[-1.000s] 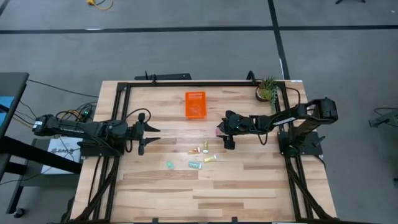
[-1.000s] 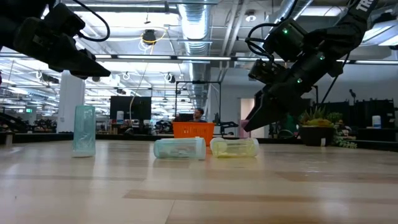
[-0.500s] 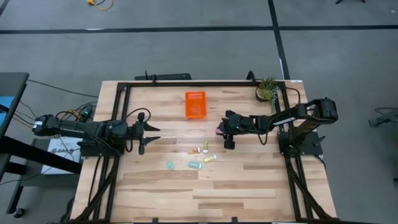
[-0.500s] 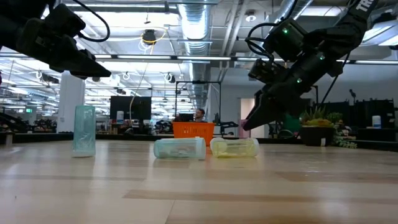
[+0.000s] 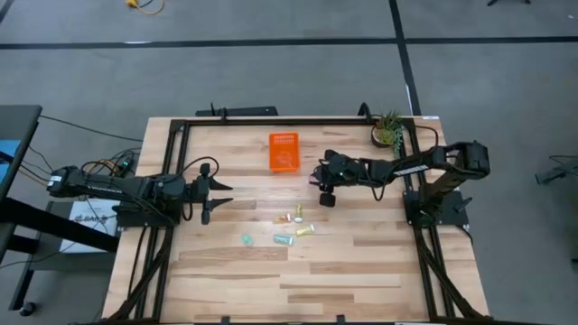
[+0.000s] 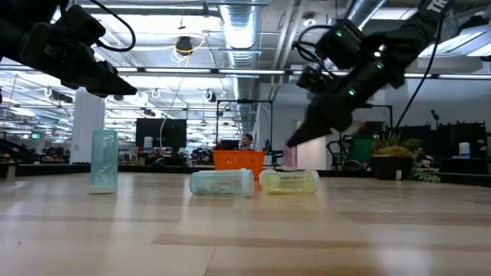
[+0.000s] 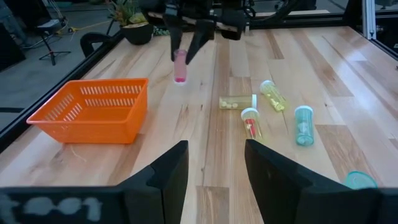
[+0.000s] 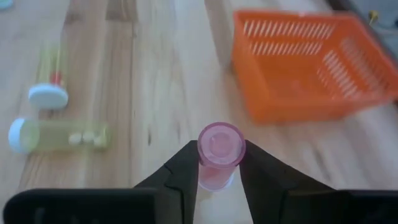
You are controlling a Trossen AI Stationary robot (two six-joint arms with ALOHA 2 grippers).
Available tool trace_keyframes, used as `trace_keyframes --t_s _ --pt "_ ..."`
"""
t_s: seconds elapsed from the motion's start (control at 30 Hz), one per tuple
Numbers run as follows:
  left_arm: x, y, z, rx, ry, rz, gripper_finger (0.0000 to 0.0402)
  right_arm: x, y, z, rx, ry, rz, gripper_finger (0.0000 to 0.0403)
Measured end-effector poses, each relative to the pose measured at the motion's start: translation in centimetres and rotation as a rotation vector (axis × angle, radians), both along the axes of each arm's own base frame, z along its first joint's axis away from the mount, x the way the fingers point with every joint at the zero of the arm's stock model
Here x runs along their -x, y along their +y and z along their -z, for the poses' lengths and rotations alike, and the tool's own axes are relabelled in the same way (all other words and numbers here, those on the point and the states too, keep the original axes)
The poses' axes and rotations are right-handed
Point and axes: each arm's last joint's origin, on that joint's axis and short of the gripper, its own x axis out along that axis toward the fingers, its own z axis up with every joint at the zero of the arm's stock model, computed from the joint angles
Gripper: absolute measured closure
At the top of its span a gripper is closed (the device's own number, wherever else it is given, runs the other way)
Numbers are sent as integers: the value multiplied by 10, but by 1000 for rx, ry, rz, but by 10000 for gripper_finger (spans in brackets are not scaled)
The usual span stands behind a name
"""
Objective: Pick and place pill bottles into a basket
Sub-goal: Put the pink pill bottle into the orange bin
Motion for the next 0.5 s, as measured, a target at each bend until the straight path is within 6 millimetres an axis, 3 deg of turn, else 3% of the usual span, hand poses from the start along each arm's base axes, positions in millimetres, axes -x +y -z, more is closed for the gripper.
trace_keyframes --t_s 0.3,0.5 --pt "0 0 0 0 0 0 252 -34 -7 -58 121 -54 -78 304" --pt "0 0 0 5 -1 -2 252 -43 -26 -91 117 -115 -130 304"
